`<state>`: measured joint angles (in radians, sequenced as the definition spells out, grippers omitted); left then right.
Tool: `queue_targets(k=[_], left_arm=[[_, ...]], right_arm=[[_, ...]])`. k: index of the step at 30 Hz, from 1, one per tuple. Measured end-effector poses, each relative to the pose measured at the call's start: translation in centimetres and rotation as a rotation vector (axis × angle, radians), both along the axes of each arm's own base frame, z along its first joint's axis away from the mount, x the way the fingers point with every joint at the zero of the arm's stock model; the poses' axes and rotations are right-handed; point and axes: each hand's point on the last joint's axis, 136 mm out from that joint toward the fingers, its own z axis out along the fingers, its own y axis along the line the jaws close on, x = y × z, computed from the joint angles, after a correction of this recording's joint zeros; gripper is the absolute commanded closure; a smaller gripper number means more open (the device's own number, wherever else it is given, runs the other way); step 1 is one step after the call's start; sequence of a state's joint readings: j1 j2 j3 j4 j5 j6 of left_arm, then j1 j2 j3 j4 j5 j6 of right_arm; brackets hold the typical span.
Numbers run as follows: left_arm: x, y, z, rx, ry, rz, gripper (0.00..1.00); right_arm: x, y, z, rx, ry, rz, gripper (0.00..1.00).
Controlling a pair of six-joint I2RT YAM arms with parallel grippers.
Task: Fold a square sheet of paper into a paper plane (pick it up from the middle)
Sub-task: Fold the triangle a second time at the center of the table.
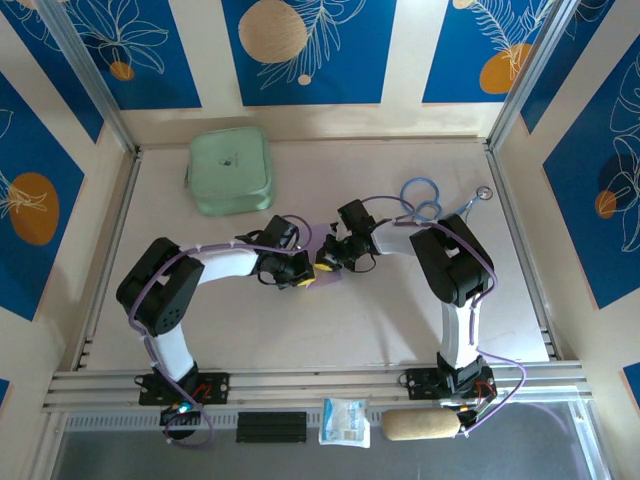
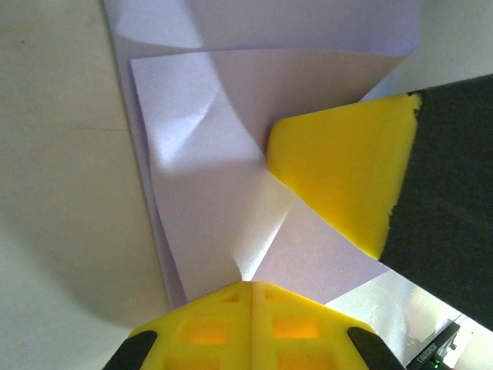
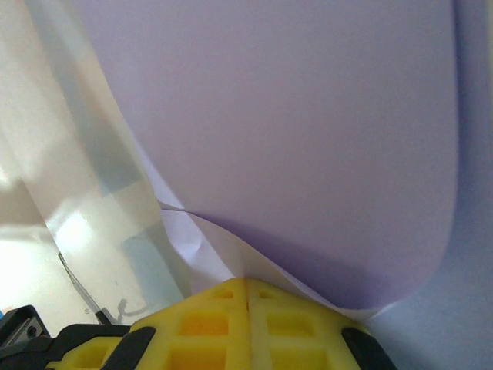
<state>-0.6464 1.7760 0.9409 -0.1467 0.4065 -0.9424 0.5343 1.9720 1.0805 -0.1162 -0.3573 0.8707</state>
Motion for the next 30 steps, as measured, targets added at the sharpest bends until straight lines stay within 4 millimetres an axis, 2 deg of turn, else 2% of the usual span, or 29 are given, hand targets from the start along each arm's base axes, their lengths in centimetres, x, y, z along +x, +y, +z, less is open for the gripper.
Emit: queue_targets(k=[6,22,30], left_arm=[[-0.5,0.6,-0.8,0.026,0.011,0.007,0.95],[-0.6,0.8,-1.0,0.042,0.007,0.006,0.97],[-0.2,0.5,0.2,0.019,-0.026,0.006,0.94]], right_arm=[[0.0,0.0,0.0,0.002,0.002,0.001,1.00],[0.0,0.0,0.0,0.000,0.005,0.001,1.00],[0.0,0.0,0.0,0.000,0.005,0.001,1.00]])
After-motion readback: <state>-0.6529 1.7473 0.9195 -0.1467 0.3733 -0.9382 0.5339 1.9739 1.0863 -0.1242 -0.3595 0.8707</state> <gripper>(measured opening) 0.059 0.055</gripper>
